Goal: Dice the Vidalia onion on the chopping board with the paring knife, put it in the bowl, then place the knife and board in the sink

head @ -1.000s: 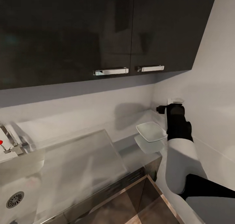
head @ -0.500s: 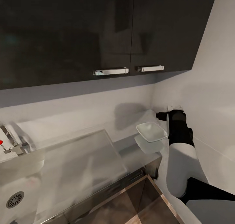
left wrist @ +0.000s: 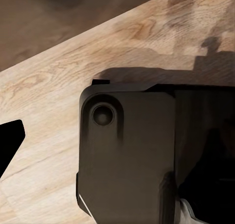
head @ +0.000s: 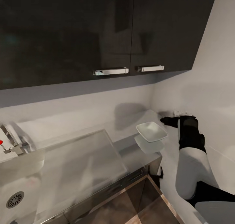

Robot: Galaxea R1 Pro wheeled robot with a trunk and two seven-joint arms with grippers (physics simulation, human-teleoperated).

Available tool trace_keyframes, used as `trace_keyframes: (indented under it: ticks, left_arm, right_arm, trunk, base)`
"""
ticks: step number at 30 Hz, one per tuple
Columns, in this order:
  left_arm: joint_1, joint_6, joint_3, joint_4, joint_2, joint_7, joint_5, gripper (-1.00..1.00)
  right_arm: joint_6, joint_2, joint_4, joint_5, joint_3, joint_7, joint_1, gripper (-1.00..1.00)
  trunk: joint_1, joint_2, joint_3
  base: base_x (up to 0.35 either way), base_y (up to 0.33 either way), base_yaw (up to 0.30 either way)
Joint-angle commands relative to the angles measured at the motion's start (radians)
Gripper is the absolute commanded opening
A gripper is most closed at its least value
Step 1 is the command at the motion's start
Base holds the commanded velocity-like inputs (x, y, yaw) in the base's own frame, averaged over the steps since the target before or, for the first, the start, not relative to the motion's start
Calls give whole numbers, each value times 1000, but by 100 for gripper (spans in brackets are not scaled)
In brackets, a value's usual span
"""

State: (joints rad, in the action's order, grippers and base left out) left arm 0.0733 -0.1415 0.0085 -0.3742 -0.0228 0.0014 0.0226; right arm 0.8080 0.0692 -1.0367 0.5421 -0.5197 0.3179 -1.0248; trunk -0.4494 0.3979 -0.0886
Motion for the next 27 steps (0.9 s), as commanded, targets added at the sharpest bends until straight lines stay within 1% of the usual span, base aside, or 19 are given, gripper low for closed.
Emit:
trace_keyframes:
  ticks: [1, 4, 5, 6, 7, 9, 10, 12, 14, 19, 20, 27]
  left_arm:
    - [0, -1, 1, -2, 0, 0, 2, 100]
    - [0, -1, 1, -2, 0, 0, 2, 100]
    - [0, -1, 1, -1, 0, 0, 2, 100]
    - [0, -1, 1, -1, 0, 0, 2, 100]
    - [0, -1, 1, -1, 0, 0, 2, 100]
    - [0, -1, 1, -1, 0, 0, 2, 100]
    - [0, -1, 1, -1, -1, 0, 2, 100]
    - [0, -1, 0, -1, -1, 0, 2, 100]
    - [0, -1, 0, -1, -1, 0, 2, 100]
    - [0, -1, 0, 0, -2, 0, 2, 100]
    - [0, -1, -1, -1, -2, 0, 2, 100]
    - [0, -1, -1, -1, -1, 0, 2, 100]
  right_arm:
    - [2, 0, -1, 10, -4, 22, 7, 100]
    - [2, -6, 0, 10, -5, 55, 23, 100]
    - [2, -13, 0, 10, -7, 71, 27, 100]
    - [2, -28, 0, 9, -19, 101, 33, 100]
    - [2, -33, 0, 9, -26, 112, 34, 100]
    - [2, -53, 2, 9, -65, 161, 39, 100]
    - [0, -63, 2, 10, -94, 193, 40, 100]
    - [-12, -69, 3, 11, -115, 214, 41, 100]
    - [-35, -72, 3, 11, -124, 223, 41, 100]
    - [-55, -75, 3, 13, -131, 228, 43, 100]
    - [-70, -75, 3, 13, -132, 229, 43, 100]
    - [-78, -74, 19, 13, -132, 228, 43, 100]
  trunk:
    - [-1, 2, -2]
    - [-1, 2, -2]
    - [-1, 2, -2]
    - [-1, 2, -2]
    - [-1, 2, -2]
    - [-1, 2, -2]
    - [-1, 2, -2]
    - [-1, 2, -2]
    - [-1, 2, -2]
    - [-1, 2, -5]
    - [-1, 2, -7]
    - [-1, 2, -18]
  base:
    - [0, 0, 0]
    - [0, 0, 0]
    - [0, 0, 0]
    - [0, 0, 0]
    - [0, 0, 0]
    - [0, 0, 0]
    - [0, 0, 0]
    - [0, 0, 0]
    - [0, 0, 0]
    - [0, 0, 0]
    - [0, 0, 0]
    - [0, 0, 0]
